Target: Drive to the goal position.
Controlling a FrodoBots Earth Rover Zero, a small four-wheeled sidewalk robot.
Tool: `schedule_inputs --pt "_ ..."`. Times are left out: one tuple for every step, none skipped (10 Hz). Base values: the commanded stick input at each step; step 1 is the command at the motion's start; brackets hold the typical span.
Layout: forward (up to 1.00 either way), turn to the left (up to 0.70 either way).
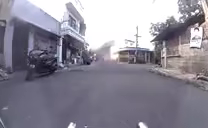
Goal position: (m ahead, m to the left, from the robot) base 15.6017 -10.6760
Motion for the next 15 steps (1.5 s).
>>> schedule_inputs --pt "0.70 -0.17" --pt "0.70 -0.08" --pt "0.70 -0.03" --pt "0.70 0.00" --pt "0.70 0.00" --pt "0.70 -0.03" --pt "0.70 -0.18" --pt "0.70 -0.35" --pt "0.70 -0.28" --pt "0.70 -0.02" --pt "0.70 0.00" --pt "0.70 0.00" --pt "0.70 0.00" --pt "0.70 0.00" --pt "0.70 0.00"
